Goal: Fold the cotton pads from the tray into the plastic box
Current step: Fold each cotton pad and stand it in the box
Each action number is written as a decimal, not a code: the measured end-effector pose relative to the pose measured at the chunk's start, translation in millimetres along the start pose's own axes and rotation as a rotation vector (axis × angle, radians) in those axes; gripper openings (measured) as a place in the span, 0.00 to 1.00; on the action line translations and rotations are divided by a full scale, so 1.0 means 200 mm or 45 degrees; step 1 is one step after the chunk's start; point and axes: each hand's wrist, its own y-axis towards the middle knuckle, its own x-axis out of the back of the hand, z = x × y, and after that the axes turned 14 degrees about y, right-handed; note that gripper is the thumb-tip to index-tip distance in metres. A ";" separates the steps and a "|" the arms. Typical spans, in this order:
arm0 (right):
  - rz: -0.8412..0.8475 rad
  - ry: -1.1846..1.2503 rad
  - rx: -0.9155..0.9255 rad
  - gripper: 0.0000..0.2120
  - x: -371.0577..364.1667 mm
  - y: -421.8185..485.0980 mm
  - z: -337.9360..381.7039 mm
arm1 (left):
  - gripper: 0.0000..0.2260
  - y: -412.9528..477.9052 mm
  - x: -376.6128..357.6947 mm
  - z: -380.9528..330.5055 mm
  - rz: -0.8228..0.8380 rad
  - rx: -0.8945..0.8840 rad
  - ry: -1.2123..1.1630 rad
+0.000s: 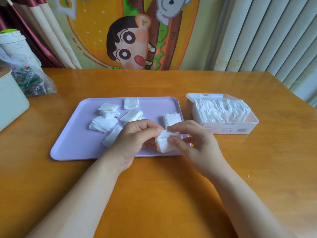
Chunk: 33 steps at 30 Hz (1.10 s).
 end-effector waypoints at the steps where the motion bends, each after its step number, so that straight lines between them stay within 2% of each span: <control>1: -0.007 -0.045 0.051 0.11 0.00 0.00 0.00 | 0.04 0.00 0.00 0.00 -0.010 0.021 -0.027; 4: -0.017 -0.146 0.173 0.11 -0.01 -0.01 0.00 | 0.03 0.01 0.01 -0.01 -0.055 0.095 -0.090; 8: -0.045 -0.171 0.235 0.14 -0.02 -0.02 0.02 | 0.08 0.03 0.00 0.01 -0.220 0.144 -0.126; 11: -0.135 -0.087 0.010 0.11 -0.02 -0.01 0.02 | 0.07 0.06 0.01 0.04 -0.395 0.080 -0.137; 13: -0.202 -0.051 -0.113 0.09 0.00 0.00 0.00 | 0.06 0.07 0.04 0.04 -0.440 0.021 -0.173; 15: -0.261 -0.029 -0.175 0.07 0.01 0.01 -0.01 | 0.05 0.06 0.06 0.02 -0.327 -0.035 -0.240; 17: -0.325 0.050 -0.230 0.08 0.01 0.02 -0.01 | 0.07 0.03 0.06 0.00 -0.060 -0.087 -0.307; 19: -0.336 0.132 -0.279 0.10 0.02 0.02 0.00 | 0.10 0.00 0.03 -0.02 0.119 -0.122 -0.223; 23: -0.219 0.299 -0.366 0.18 0.02 0.01 0.03 | 0.11 -0.01 -0.05 0.01 -0.028 -0.160 0.134; 28: -0.120 0.371 -0.366 0.11 0.02 0.01 0.03 | 0.10 0.00 -0.05 0.02 -0.123 -0.155 0.128; 33: -0.155 0.410 -0.332 0.09 0.02 0.02 0.00 | 0.10 0.01 -0.05 0.03 -0.176 -0.183 0.210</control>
